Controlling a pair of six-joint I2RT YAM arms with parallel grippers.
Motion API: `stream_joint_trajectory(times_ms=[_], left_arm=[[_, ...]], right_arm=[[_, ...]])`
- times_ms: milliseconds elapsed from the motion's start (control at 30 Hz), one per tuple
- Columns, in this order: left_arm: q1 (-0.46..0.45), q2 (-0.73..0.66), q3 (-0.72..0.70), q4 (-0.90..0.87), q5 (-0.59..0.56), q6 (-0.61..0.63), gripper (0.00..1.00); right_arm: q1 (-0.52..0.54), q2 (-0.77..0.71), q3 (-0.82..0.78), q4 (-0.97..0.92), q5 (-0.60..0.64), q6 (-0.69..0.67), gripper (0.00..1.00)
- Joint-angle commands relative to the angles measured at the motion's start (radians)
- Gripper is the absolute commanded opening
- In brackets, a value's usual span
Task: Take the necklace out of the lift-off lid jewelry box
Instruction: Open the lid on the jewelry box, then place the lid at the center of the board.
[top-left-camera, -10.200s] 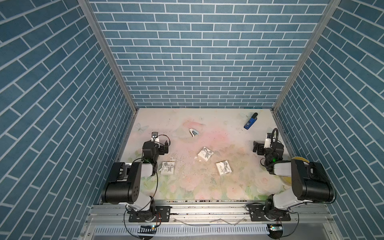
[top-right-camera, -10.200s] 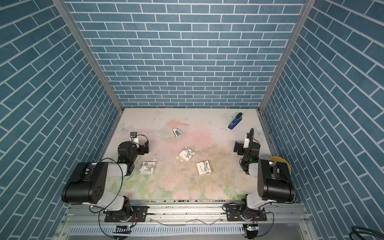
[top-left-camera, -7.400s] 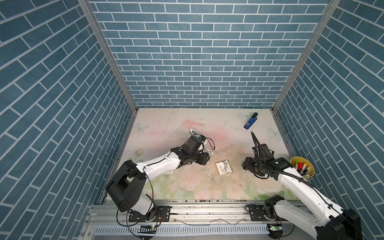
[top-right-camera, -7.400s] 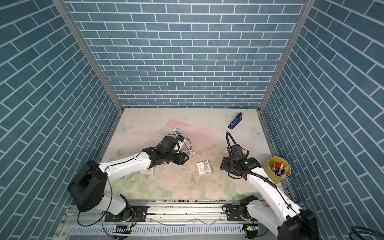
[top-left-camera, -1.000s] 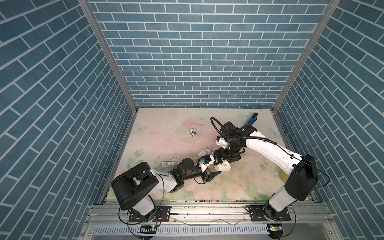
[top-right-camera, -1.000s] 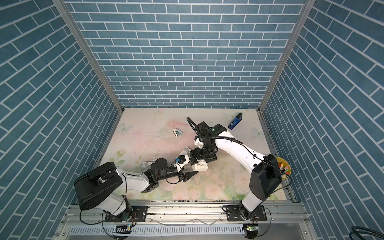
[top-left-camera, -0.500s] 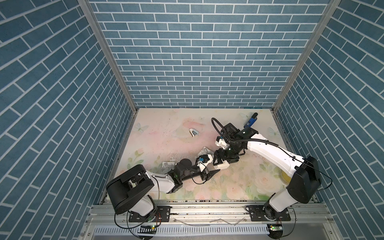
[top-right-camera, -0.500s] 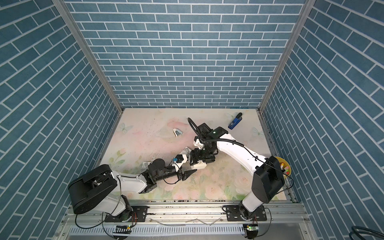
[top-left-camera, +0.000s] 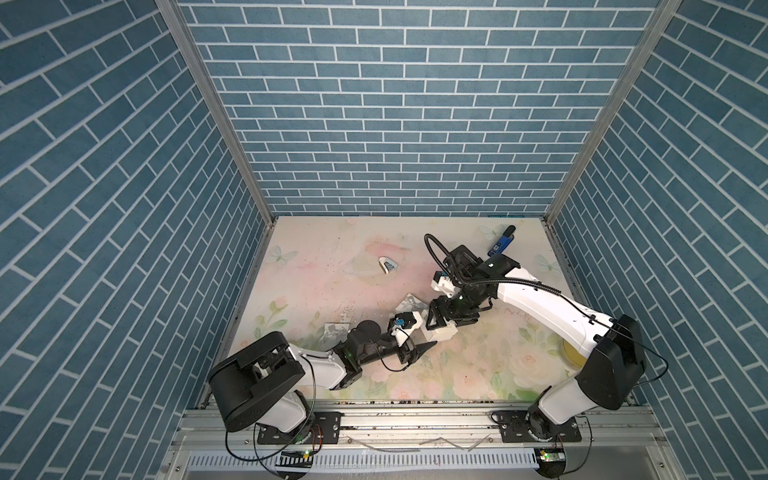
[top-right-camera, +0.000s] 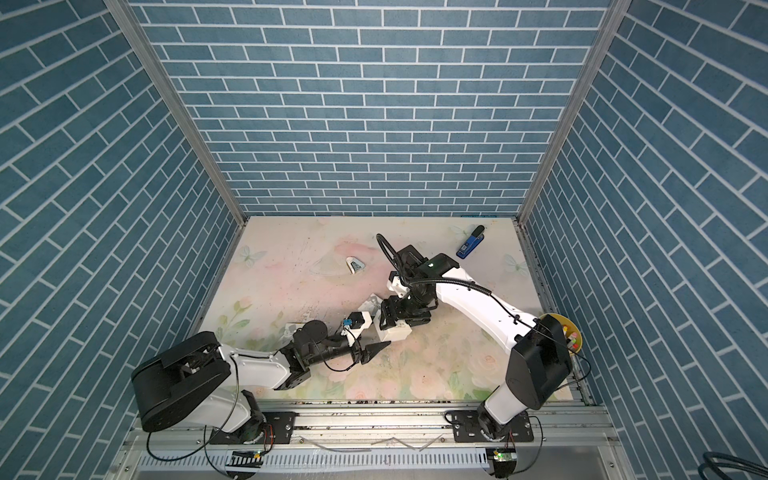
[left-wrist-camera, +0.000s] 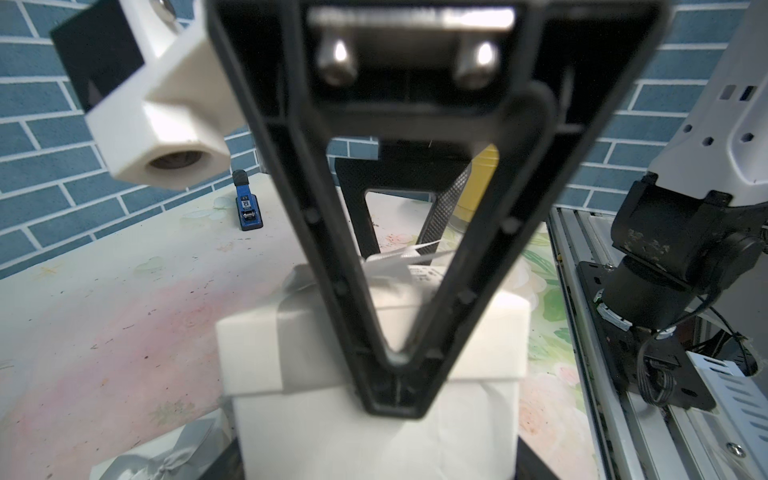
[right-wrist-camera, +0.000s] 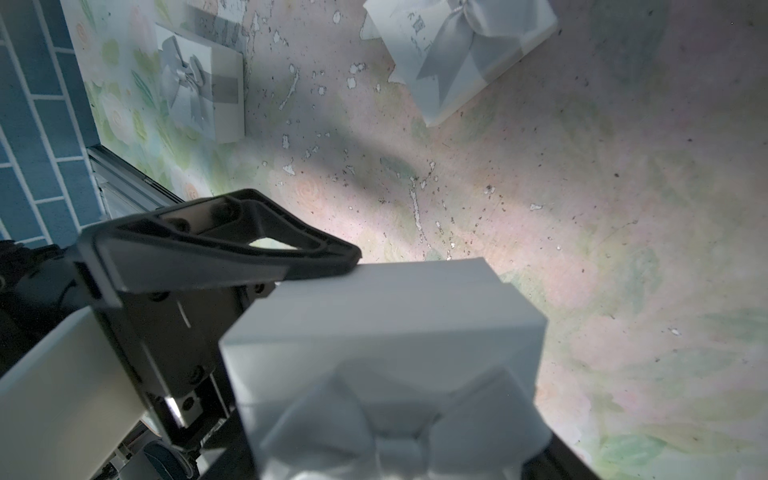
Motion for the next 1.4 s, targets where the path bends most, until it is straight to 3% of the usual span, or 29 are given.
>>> stream_joint_trajectory(times_ms=[0, 300, 533, 800, 967, 1100, 1367], left_arm=[[0.006, -0.022, -0.015, 0.003, -0.018, 0.010, 0.61], [0.006, -0.019, -0.026, 0.010, -0.031, 0.011, 0.61], [0.006, -0.028, -0.047, 0.018, -0.038, 0.005, 0.62], [0.006, -0.120, -0.011, -0.138, -0.033, 0.032, 0.62], [0.007, -0.212, 0.022, -0.293, -0.031, 0.061, 0.62], [0.007, -0.270, 0.041, -0.397, -0.034, 0.080, 0.62], [0.007, -0.300, 0.065, -0.461, -0.039, 0.103, 0.62]], right_arm=[[-0.017, -0.029, 0.011, -0.034, 0.018, 0.008, 0.76], [-0.034, -0.039, 0.015, -0.047, 0.042, 0.013, 0.74], [-0.172, -0.054, -0.024, -0.093, 0.139, -0.007, 0.74], [-0.381, 0.113, -0.063, -0.051, 0.288, -0.121, 0.75], [-0.489, 0.275, 0.010, -0.006, 0.350, -0.191, 0.74], [-0.532, 0.359, 0.073, 0.020, 0.375, -0.197, 0.75], [-0.534, 0.385, 0.117, 0.046, 0.395, -0.219, 0.89]])
